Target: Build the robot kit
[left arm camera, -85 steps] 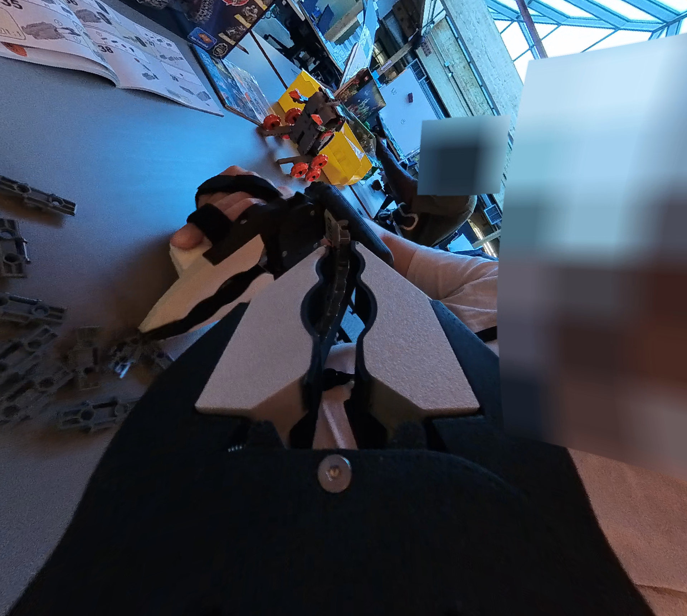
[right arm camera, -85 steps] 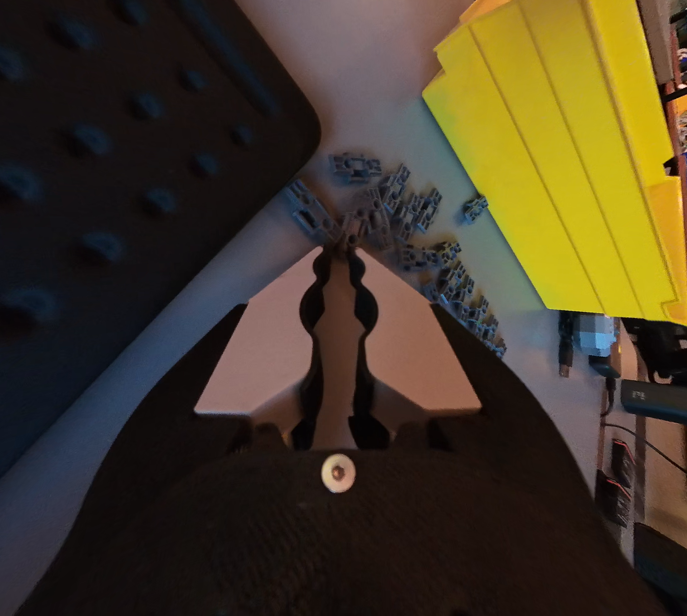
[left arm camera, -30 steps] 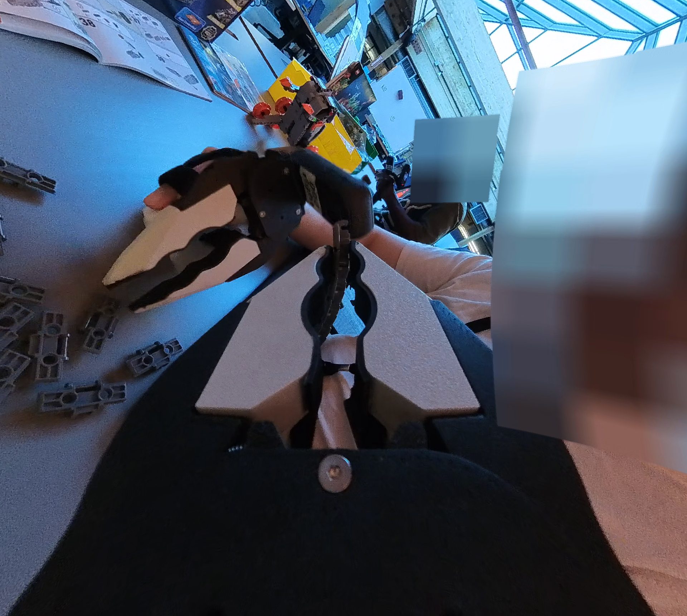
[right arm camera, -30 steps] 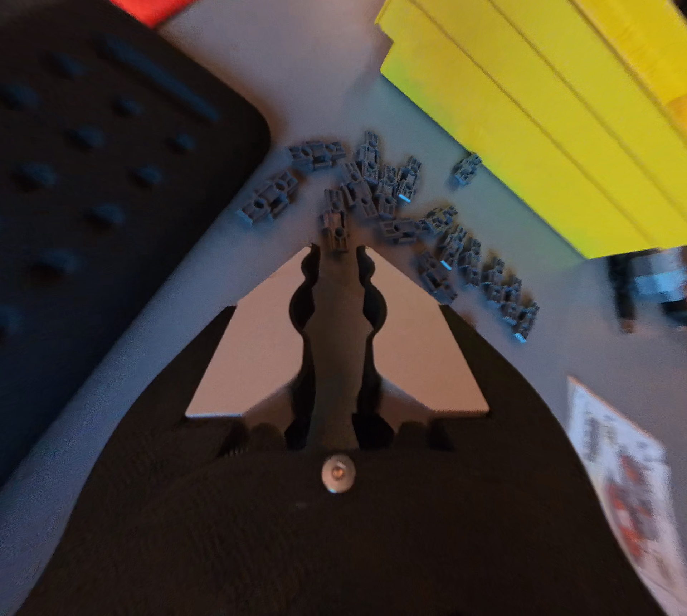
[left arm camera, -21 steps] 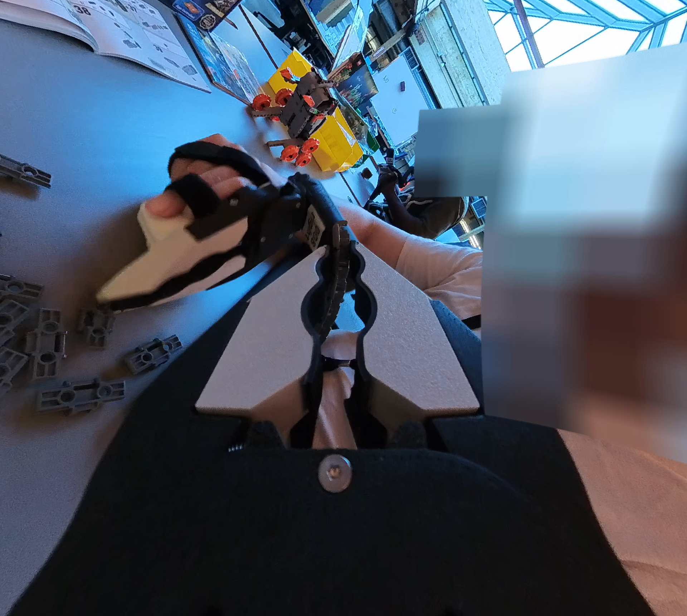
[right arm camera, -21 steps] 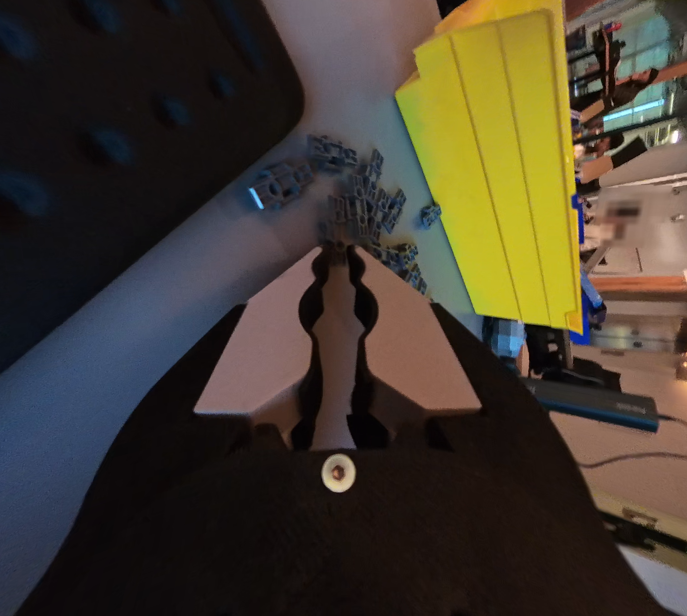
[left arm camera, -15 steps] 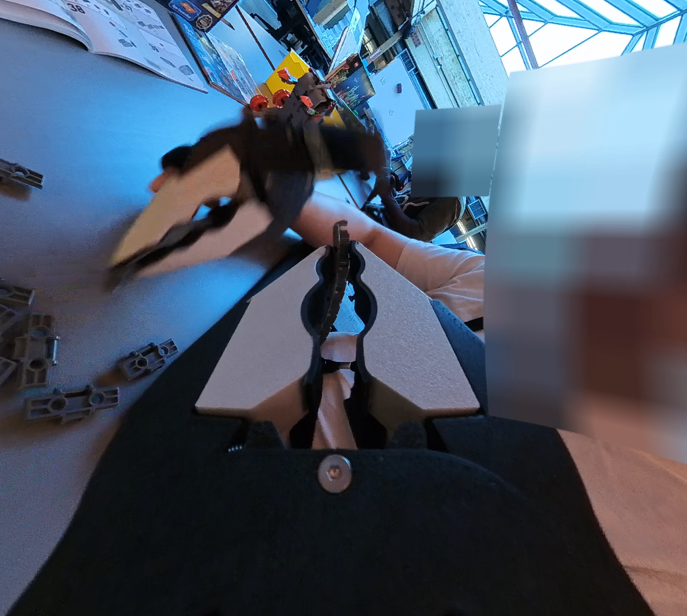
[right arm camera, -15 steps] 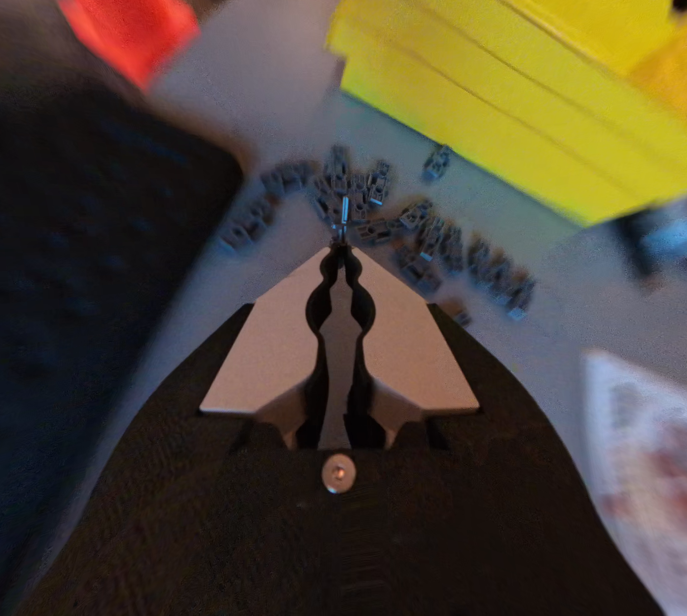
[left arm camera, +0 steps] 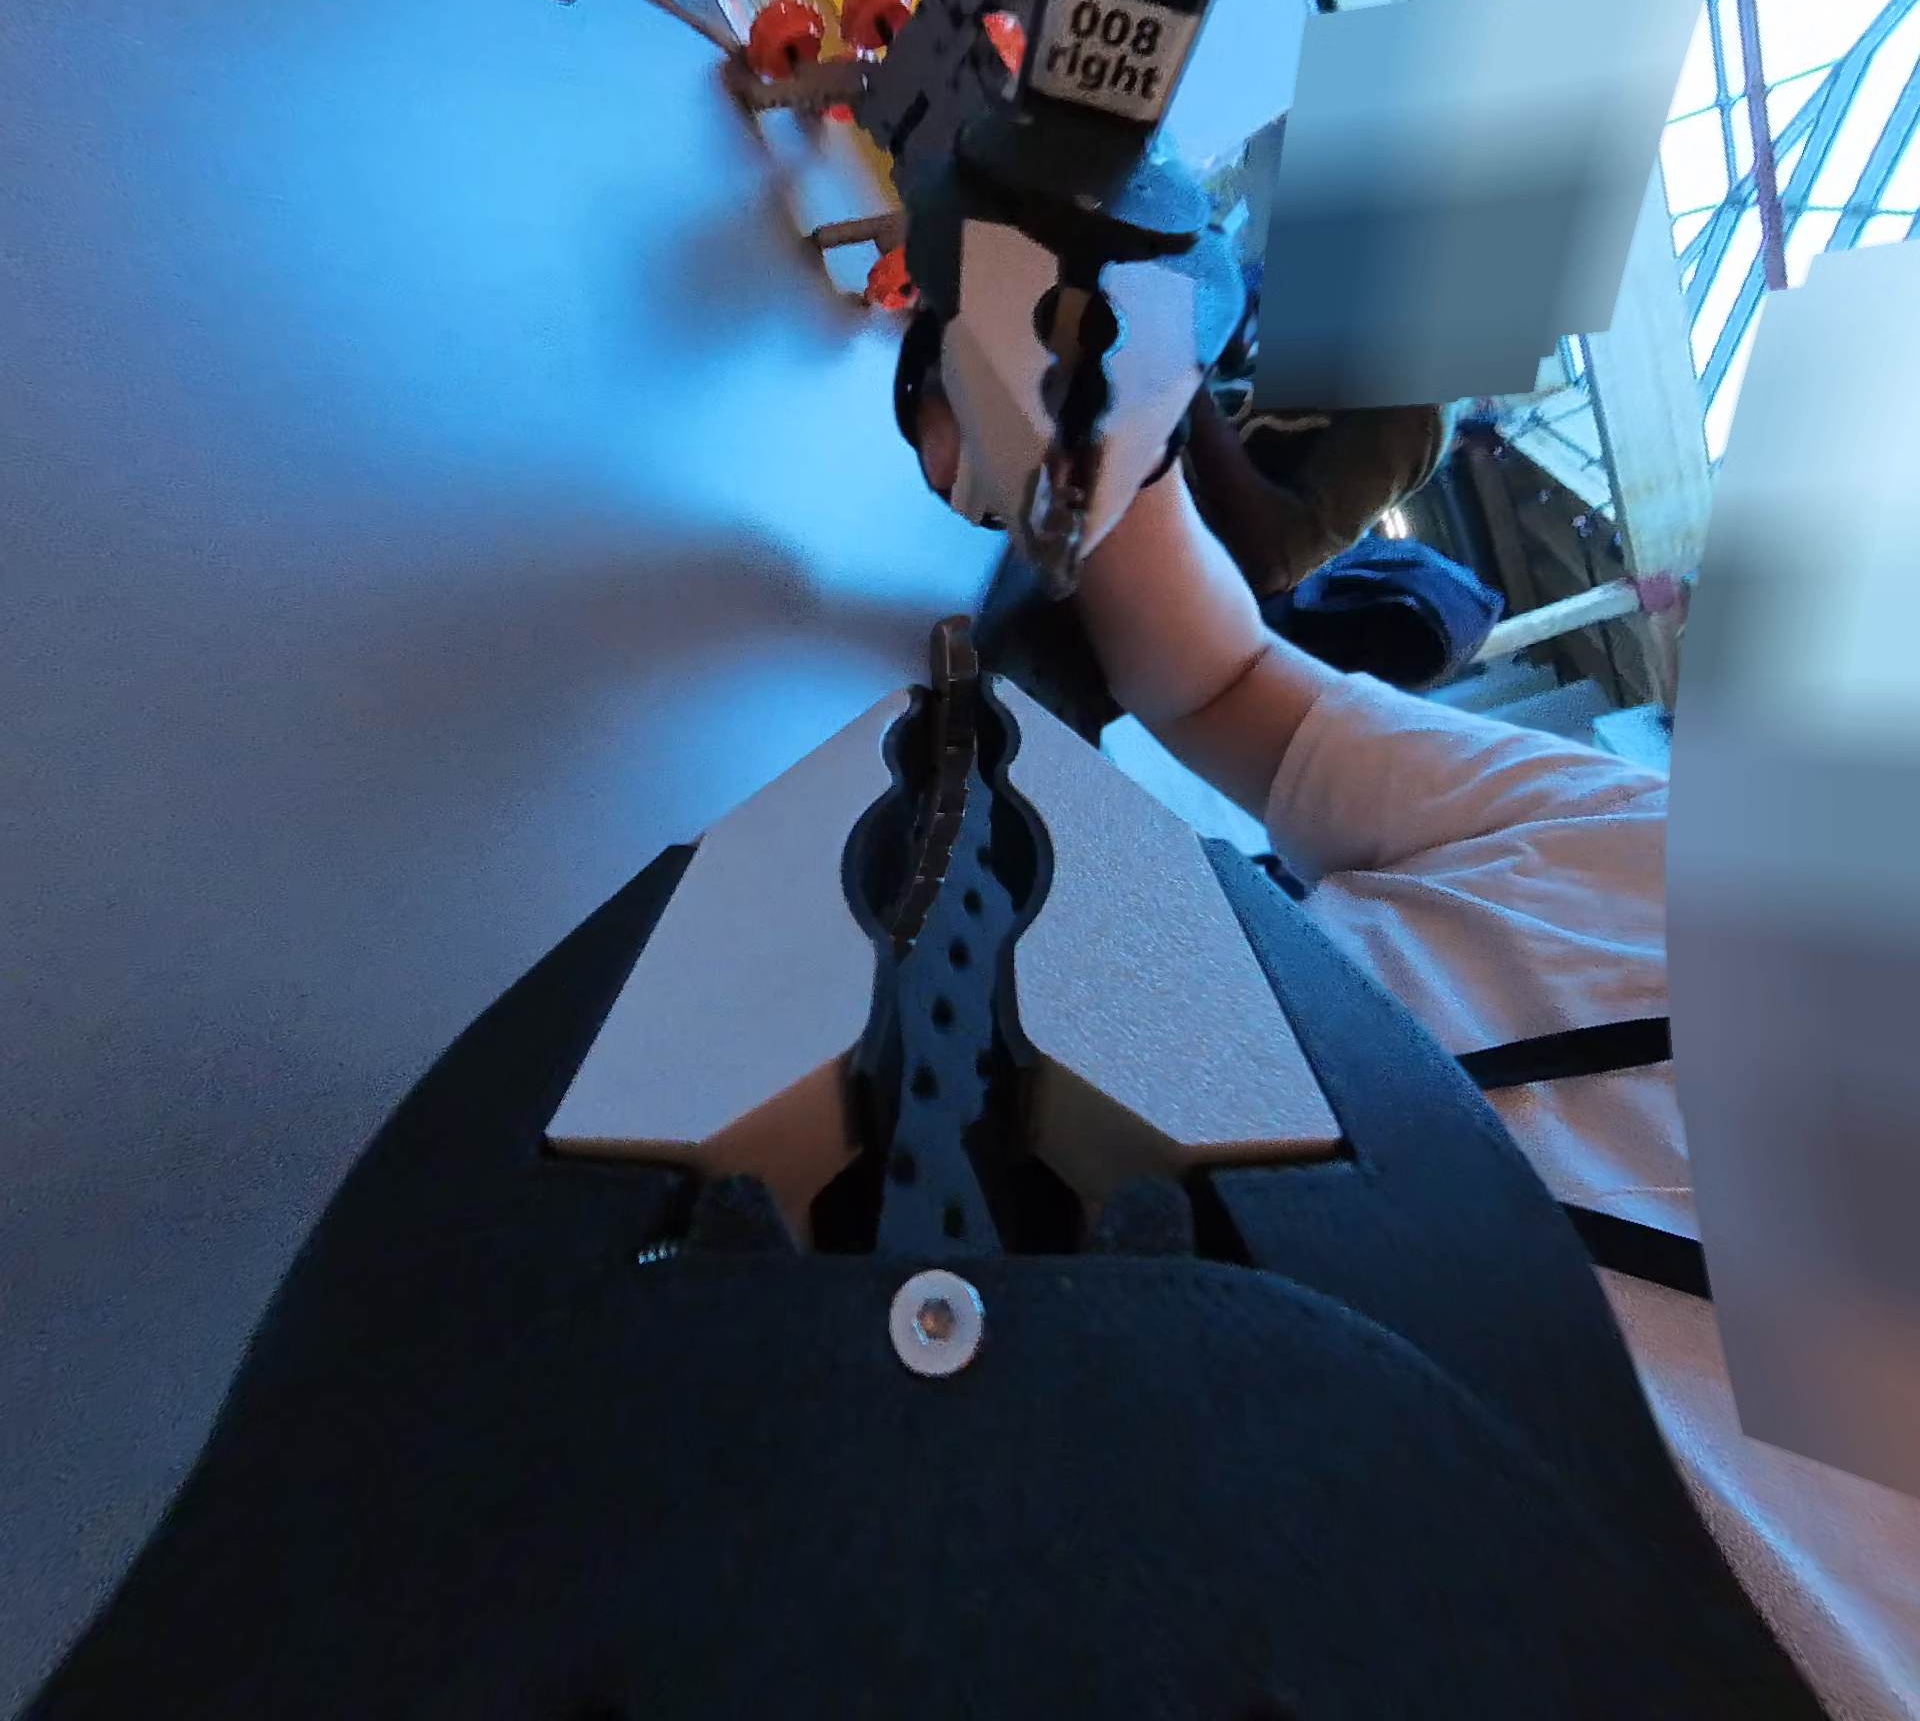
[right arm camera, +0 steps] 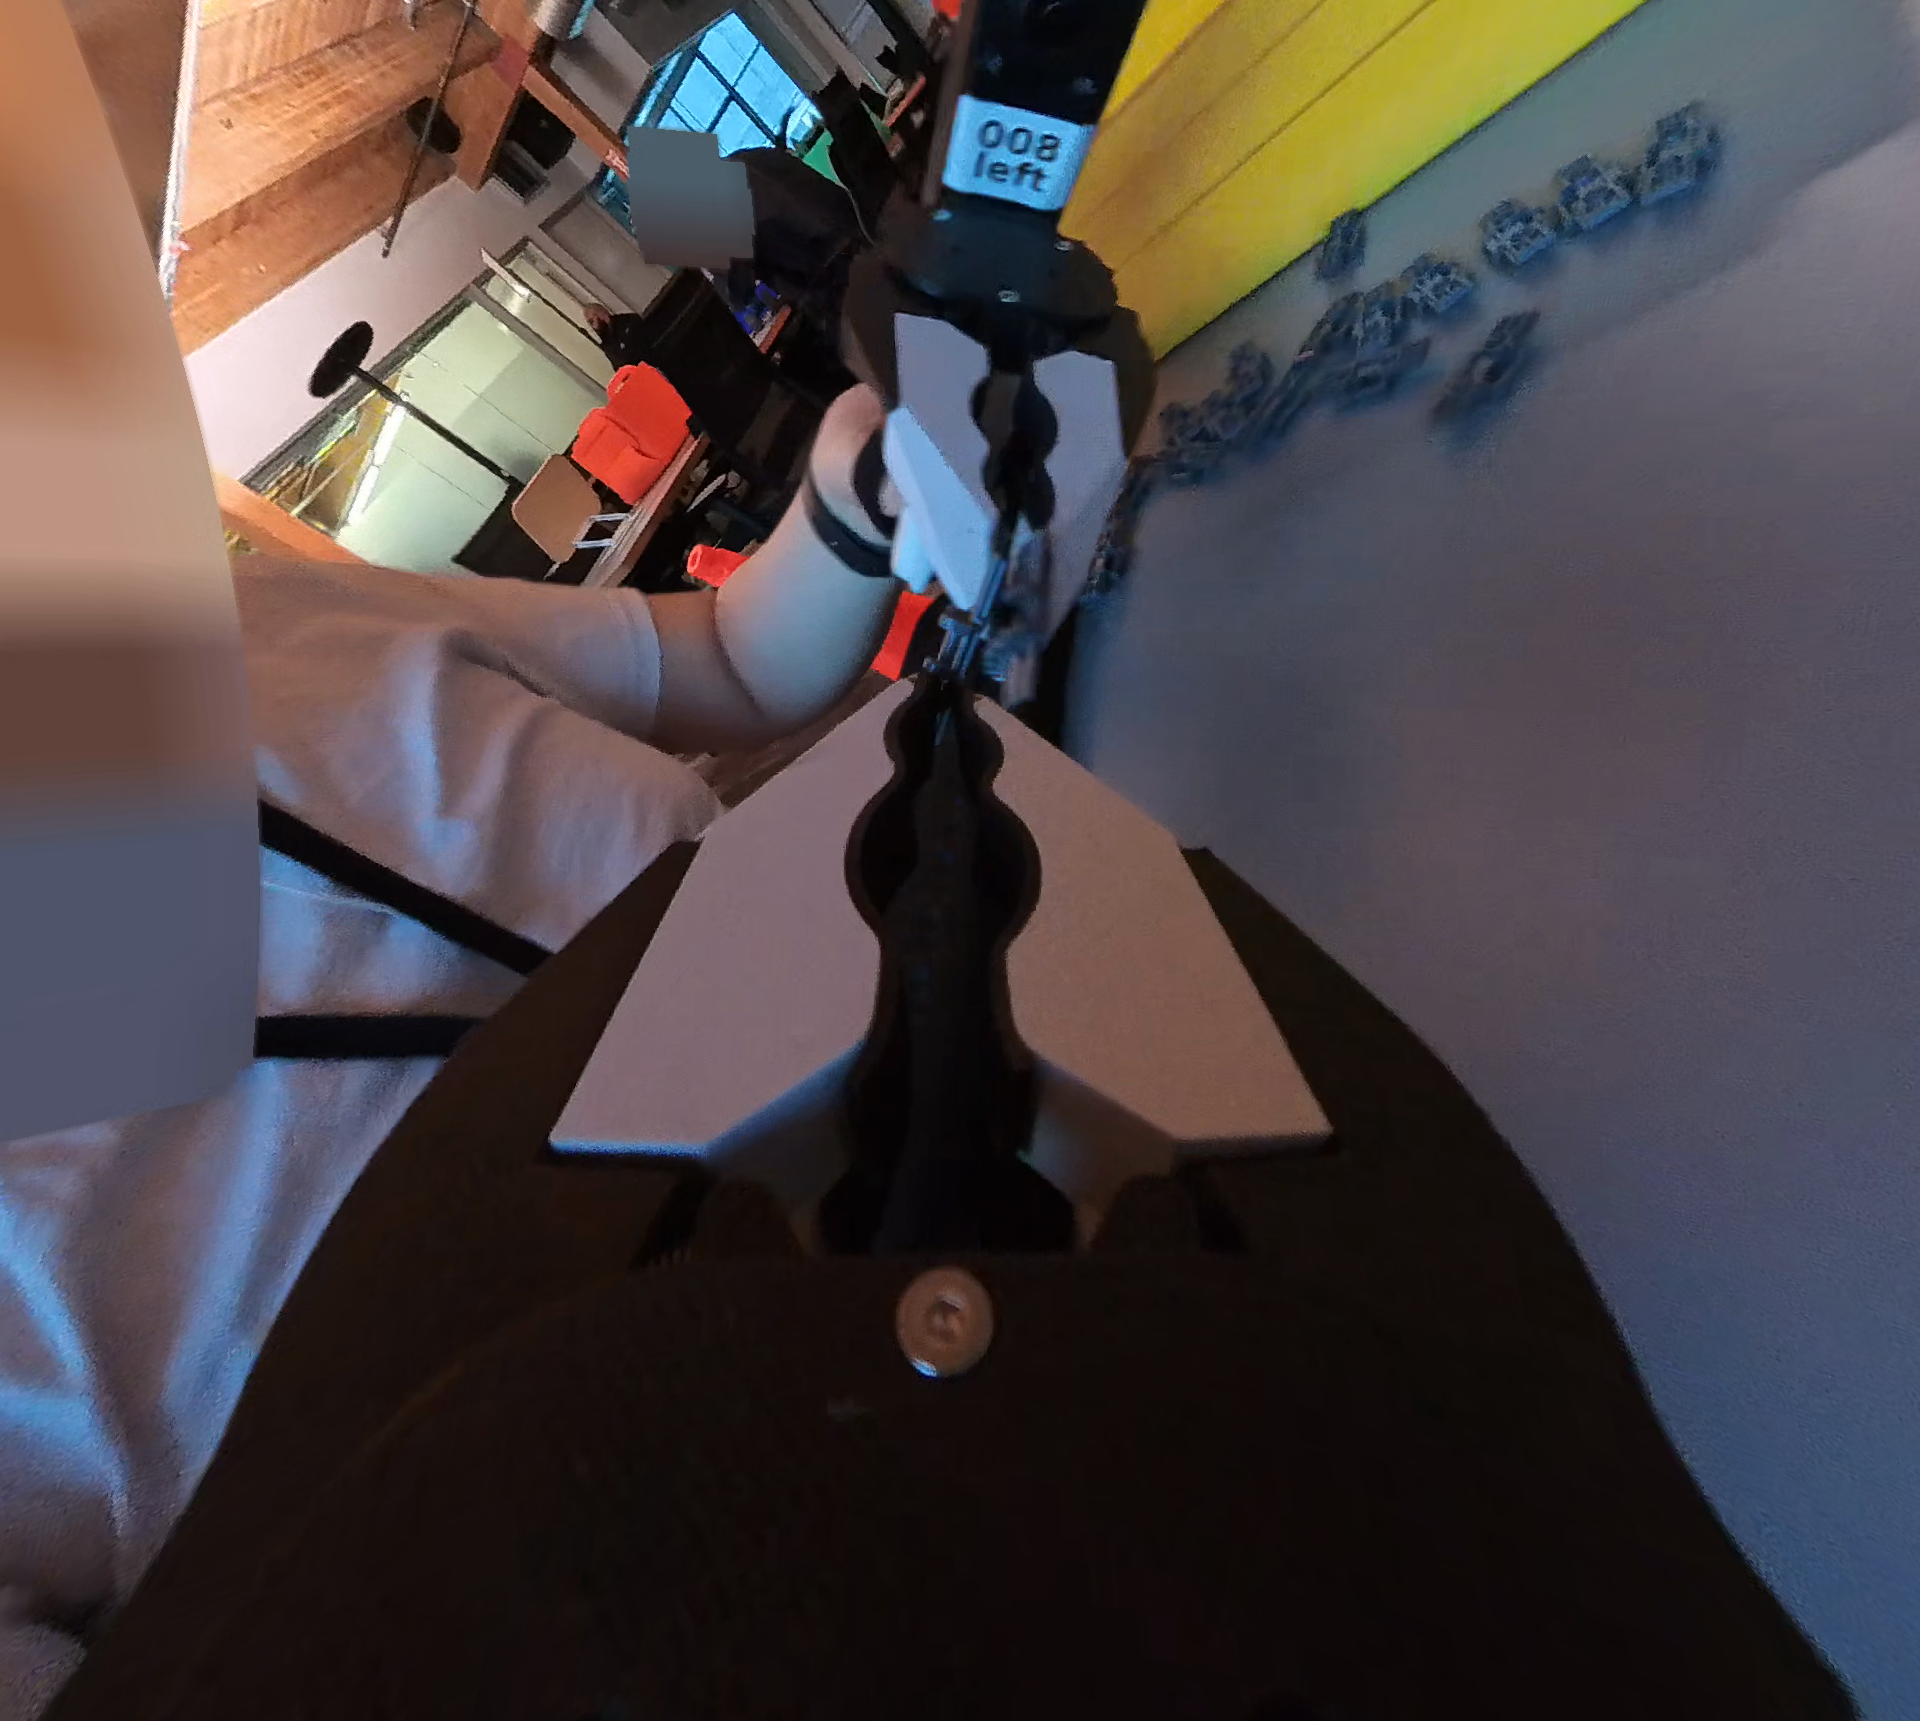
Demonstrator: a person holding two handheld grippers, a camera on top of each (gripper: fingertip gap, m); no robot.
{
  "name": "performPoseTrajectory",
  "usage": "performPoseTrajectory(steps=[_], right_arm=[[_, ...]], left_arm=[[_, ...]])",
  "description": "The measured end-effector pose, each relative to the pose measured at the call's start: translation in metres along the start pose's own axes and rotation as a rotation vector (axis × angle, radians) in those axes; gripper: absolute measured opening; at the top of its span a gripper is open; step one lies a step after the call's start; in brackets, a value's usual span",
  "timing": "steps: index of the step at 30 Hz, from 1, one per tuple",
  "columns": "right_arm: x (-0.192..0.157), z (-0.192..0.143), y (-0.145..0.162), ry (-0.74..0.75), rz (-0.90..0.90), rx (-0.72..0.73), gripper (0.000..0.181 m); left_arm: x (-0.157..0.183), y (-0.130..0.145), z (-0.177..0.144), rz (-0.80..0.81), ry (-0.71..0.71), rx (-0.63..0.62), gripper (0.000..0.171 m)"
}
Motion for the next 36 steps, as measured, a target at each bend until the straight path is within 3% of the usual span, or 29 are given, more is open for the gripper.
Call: performPoseTrajectory(steps=[3,10,22,29,33,36], right_arm=[[-0.004,-0.019,0.004,-0.014,0.017,0.03,0.001],[0.013,-0.038,0.016,0.177,-0.021,-0.07,0.0],[0.017,-0.03,0.021,0.365,-0.154,-0.204,0.0],[0.021,-0.024,0.023,0.41,-0.18,-0.234,0.0],[0.02,-0.023,0.021,0.409,-0.195,-0.217,0.0],[0.019,-0.023,0.018,0.417,-0.212,-0.205,0.0]], left_arm=[[0.001,-0.003,0.027,0.03,0.012,-0.069,0.006],[-0.002,-0.006,0.057,0.029,0.054,-0.164,0.006],[-0.013,-0.005,0.058,0.007,0.062,-0.143,0.006],[-0.016,-0.003,0.056,-0.013,0.081,-0.131,0.013],[-0.017,-0.005,0.054,-0.054,0.105,-0.118,0.008],[-0.016,-0.007,0.053,-0.121,0.156,-0.102,0.016]])
Point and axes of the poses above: each gripper's, where its closed fingertips meet, z out along the fingers, y out of its underside, x = y × z across the jaws, the point moved 4 cm from there along -z, back along the fingers, and after that the axes turned 8 degrees about -y, right-handed, at the moved point
